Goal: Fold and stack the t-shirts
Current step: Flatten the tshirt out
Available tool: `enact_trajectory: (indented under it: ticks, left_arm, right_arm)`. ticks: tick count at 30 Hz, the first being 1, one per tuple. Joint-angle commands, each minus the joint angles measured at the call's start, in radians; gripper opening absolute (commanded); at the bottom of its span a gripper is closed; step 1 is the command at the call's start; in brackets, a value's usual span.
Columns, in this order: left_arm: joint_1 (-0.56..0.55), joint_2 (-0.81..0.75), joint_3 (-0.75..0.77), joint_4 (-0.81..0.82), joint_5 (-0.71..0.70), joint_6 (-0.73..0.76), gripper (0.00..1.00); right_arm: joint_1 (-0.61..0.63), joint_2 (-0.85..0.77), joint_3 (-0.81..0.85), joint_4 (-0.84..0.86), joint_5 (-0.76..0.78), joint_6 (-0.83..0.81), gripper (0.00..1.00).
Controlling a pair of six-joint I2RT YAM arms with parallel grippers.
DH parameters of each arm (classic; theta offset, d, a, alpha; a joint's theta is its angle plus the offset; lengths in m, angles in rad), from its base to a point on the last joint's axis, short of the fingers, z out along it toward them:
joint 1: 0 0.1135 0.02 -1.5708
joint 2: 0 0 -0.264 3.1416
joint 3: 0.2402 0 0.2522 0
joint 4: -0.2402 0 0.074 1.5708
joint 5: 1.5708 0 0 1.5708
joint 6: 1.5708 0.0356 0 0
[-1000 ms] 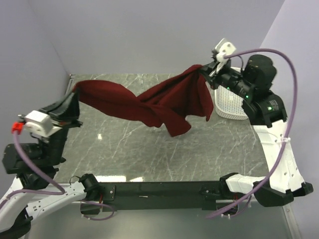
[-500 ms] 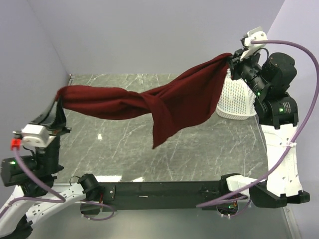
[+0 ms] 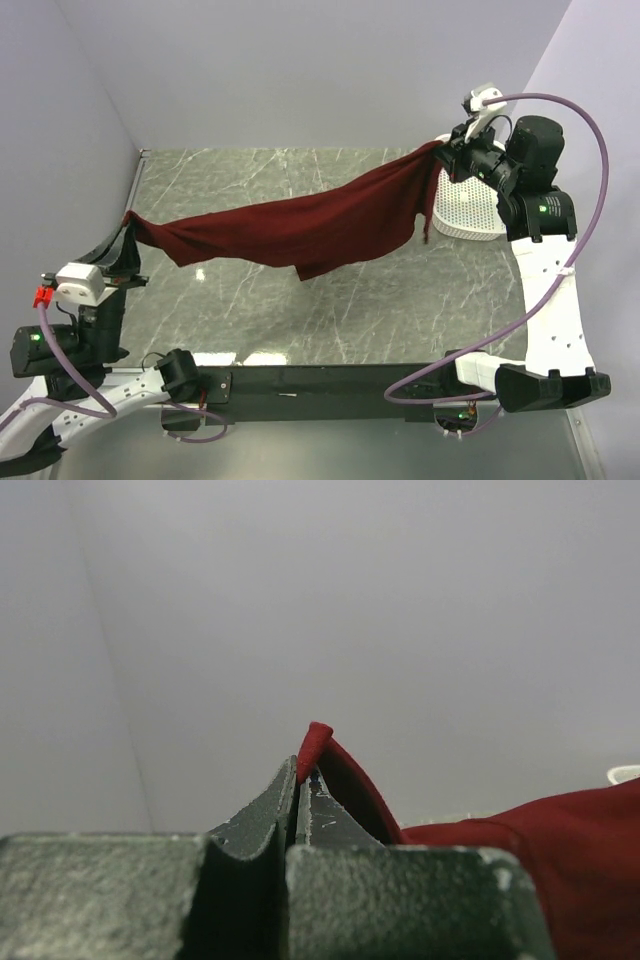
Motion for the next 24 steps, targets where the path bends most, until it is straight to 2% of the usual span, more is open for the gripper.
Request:
enact_trajectory:
  ticks: [1,6,9,13,16,18,19,20,22,24]
  left_arm:
    - [-0.026,0.026,-0.008,0.001,-0.029,-0.015,0.01]
    - [-0.038,0.078,-0.026,0.137,-0.015,0.047,0.01]
    - [-0.039,0.156,-0.016,0.206,0.002,0.067,0.01]
    - [-0.038,0.337,0.026,0.261,0.028,0.065,0.01]
    - [0.005,0.463,0.032,0.332,0.068,0.048,0.01]
    - [0.167,0.529,0.07,0.302,0.215,-0.107,0.01]
    - [0.247,0.594,0.082,0.286,0.284,-0.271,0.01]
    - [0.419,0.632,0.093,0.292,0.439,-0.351,0.01]
    - [0.576,0.749,0.122,0.344,0.538,-0.511,0.01]
    - [0.618,0.826,0.156,0.456,0.618,-0.55,0.01]
  right_arm:
    - [-0.008,-0.017,0.013,0.044,-0.148,0.023,0.0]
    - [-0.004,0.043,0.052,0.046,-0.233,0.074,0.0]
    - [-0.004,0.14,0.186,0.006,-0.211,0.092,0.0]
    - [-0.004,0.269,0.387,-0.051,-0.132,0.103,0.0]
    - [-0.007,0.298,0.515,-0.062,-0.072,0.103,0.0]
    - [-0.01,0.29,0.538,-0.046,-0.038,0.104,0.0]
    - [-0.01,0.284,0.546,-0.039,-0.03,0.106,0.0]
    - [-0.011,0.277,0.544,-0.016,-0.027,0.106,0.0]
    - [-0.013,0.255,0.541,0.01,-0.033,0.106,0.0]
    - [-0.011,0.234,0.538,0.018,-0.064,0.097,0.0]
